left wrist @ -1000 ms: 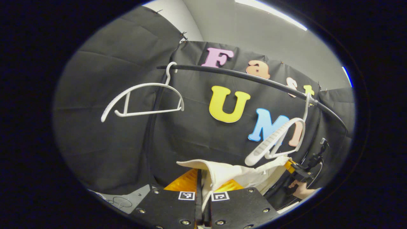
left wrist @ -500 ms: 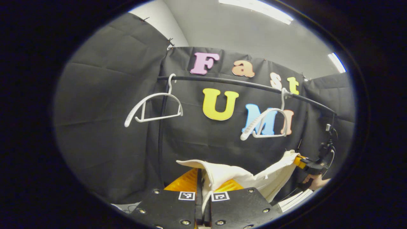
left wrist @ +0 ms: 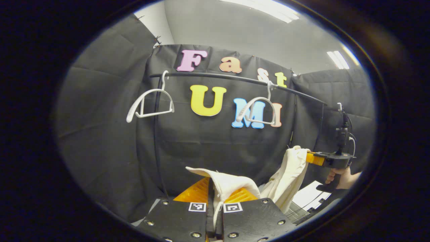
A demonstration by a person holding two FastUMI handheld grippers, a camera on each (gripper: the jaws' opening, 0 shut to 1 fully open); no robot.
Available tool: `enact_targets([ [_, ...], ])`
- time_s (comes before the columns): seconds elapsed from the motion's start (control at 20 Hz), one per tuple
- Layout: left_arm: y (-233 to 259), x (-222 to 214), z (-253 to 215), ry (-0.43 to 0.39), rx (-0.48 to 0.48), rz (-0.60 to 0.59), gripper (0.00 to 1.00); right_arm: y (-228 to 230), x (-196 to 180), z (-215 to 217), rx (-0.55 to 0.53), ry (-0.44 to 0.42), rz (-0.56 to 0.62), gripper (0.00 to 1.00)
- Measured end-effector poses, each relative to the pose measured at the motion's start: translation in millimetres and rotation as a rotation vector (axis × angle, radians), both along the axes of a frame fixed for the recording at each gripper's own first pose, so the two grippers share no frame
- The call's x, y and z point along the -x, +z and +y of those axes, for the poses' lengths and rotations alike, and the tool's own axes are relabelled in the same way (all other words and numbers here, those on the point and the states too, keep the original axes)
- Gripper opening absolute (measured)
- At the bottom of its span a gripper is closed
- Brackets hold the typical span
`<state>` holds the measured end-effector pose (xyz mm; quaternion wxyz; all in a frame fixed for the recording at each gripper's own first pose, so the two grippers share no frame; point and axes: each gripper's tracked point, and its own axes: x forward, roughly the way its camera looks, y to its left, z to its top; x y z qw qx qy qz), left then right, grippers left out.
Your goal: Grasp the clothes on the hanger with both hands and then place them into the laundry hamper below.
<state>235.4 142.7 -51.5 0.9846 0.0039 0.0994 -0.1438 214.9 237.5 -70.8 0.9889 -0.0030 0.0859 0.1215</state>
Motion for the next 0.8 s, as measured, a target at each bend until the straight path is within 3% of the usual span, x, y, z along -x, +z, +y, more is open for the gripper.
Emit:
enact_targets([
  [0.05, -10.9, 1.1, 0.4, -0.006, 0.001, 0.013, 0.02, -8.6, 8.6, 10.7, -0.007, 0.018, 0.026, 0.06],
  [0.35, -85.2, 11.8, 4.4, -0.002, -0.044, 0.109, 0.02, -74.1, 52.4, 56.0, 0.022, 0.114, 0.18, 0.06],
  [0.6, -146.3, 11.0, 21.4, 0.026, -0.053, 0.209, 0.02, -145.7, 66.0, 58.6, 0.039, 0.108, 0.364, 0.06],
  [0.65, -160.2, 9.7, 24.8, 0.035, -0.056, 0.232, 0.02, -162.9, 70.5, 56.1, 0.045, 0.105, 0.403, 0.02],
  [0.8, -200.9, 7.9, 33.6, 0.056, -0.048, 0.305, 0.05, -200.3, 73.8, 56.5, 0.068, 0.1, 0.493, 0.06],
])
